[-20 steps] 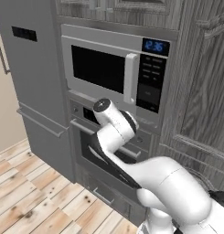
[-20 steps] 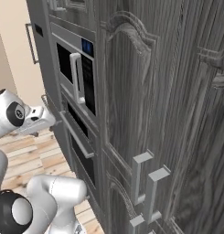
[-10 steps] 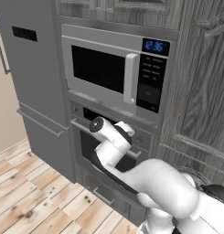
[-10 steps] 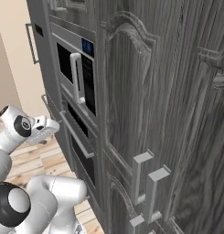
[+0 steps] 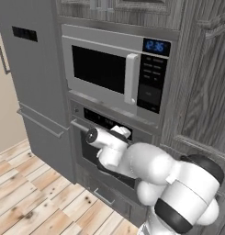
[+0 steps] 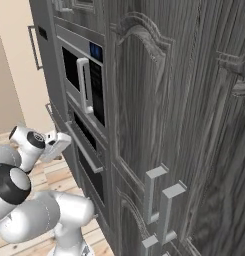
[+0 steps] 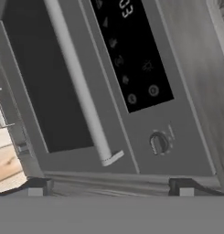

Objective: Take the baked cake out of the oven and place it on the plate for cooling. Then close the oven door.

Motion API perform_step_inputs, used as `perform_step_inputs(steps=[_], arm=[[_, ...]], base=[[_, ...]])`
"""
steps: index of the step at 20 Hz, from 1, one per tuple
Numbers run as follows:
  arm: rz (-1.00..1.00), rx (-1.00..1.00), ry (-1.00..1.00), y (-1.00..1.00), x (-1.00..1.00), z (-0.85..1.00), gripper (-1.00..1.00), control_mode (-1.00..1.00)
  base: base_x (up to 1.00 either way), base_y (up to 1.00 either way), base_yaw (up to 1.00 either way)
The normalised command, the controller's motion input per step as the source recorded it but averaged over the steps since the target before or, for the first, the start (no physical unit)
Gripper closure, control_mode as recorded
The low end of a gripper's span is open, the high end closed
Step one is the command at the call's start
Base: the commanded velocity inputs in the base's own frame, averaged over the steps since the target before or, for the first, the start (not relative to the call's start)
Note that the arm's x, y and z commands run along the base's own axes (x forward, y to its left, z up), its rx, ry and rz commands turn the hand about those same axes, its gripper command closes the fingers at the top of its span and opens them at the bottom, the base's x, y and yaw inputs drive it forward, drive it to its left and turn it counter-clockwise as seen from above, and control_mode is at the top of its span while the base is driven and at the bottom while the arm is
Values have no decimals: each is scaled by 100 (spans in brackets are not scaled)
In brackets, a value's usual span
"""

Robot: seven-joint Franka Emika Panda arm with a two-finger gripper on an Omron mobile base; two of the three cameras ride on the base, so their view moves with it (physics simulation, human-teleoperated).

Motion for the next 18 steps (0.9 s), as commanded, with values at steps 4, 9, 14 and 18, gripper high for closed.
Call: perform_step_inputs(steps=[4,9,14,18], arm=[[1,-15,2,0,41,-33,-100,-100],[0,-14,2,0,41,-32,-100,-100],[0,-12,1,0,36,-30,-100,-100],[0,-10,0,0,30,-31,-100,-100]], base=[[0,0,0],[0,0,0],[0,0,0],[0,0,0]])
